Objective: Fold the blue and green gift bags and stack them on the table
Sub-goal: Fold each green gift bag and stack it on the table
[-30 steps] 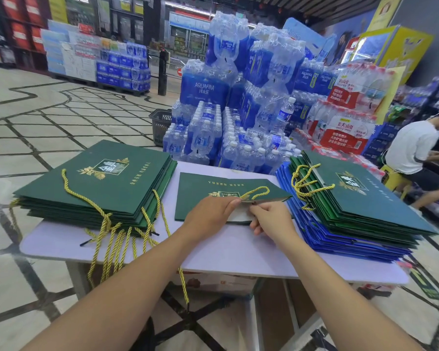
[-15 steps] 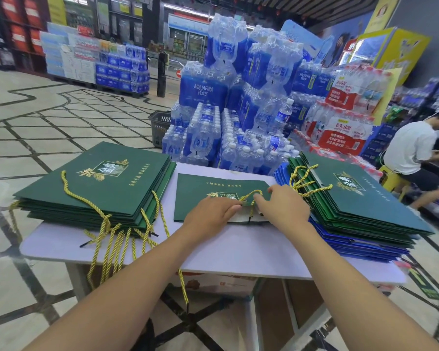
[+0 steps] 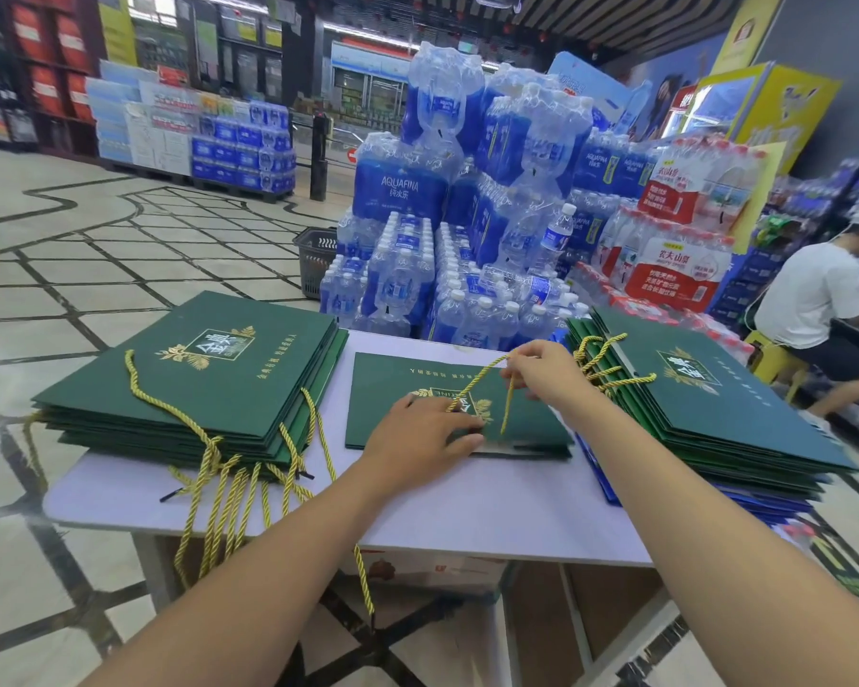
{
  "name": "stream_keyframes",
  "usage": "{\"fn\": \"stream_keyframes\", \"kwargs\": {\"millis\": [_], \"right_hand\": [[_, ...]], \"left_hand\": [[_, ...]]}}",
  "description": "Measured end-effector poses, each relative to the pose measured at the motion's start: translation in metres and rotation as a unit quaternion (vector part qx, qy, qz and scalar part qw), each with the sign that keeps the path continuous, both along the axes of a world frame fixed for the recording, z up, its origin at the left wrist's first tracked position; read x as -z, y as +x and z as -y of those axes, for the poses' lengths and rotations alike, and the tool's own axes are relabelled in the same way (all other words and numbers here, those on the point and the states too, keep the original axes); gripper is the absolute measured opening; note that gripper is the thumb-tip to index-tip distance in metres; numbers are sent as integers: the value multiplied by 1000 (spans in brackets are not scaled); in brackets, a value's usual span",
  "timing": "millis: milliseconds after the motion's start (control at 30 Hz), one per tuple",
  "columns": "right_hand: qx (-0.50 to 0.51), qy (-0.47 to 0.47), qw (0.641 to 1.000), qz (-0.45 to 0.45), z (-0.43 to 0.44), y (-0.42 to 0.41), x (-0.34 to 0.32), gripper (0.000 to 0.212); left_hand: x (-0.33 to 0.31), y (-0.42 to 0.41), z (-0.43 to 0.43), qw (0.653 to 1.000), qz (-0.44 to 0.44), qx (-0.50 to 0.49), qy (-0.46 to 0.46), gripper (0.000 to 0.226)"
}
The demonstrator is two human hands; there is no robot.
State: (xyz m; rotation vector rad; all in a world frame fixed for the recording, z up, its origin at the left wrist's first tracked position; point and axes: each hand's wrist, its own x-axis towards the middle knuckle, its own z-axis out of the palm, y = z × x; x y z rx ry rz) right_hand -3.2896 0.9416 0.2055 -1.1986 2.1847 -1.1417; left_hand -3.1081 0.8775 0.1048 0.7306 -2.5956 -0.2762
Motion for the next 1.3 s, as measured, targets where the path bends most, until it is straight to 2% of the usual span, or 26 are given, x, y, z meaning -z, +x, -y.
{"fn": "stream_keyframes", "kwargs": {"millis": [67, 100, 167, 200, 267, 333, 400, 467, 633, 767, 1033, 1200, 1300], "right_hand": [[-26, 7, 981, 193, 4, 9, -7, 16], [-30, 13, 973, 228, 9, 11, -9, 21], [-36, 34, 977, 207, 20, 14, -11, 31], [-41, 49, 986, 155, 27, 16, -10, 33], [-71, 78, 994, -21, 41, 18, -5, 38], [-103, 115, 963, -222, 53, 19, 5, 43], [-85, 140, 920, -356, 62, 16, 19, 46], [-63, 139, 897, -415, 72, 14, 32, 46], [-31, 123, 863, -490, 97, 12, 57, 52], [-25, 112, 854, -508, 117, 10, 71, 53], [-12, 107, 870, -481, 126, 9, 82, 53], [24, 104, 911, -398, 103, 5, 69, 61], [24, 94, 931, -352, 73, 5, 66, 56]], "left_hand": [[-3, 1, -4, 999, 31, -15, 4, 42], [-5, 1, -5, 999, 44, -19, 12, 41], [-7, 3, -6, 998, 54, -23, 22, 37], [-7, 3, -7, 998, 55, -24, 21, 35], [-6, 3, -7, 998, 55, -32, 16, 33], [-4, 2, -6, 997, 56, -43, 13, 33], [-3, 2, -5, 997, 59, -49, 10, 34], [-3, 1, -3, 997, 67, -48, 15, 36], [-7, 1, -5, 995, 78, -42, 39, 35], [-7, 0, -4, 995, 82, -43, 38, 34], [-7, 1, -2, 994, 92, -44, 40, 33], [-5, 2, -1, 993, 94, -51, 40, 37], [-3, 1, 0, 994, 96, -51, 34, 43]]}}
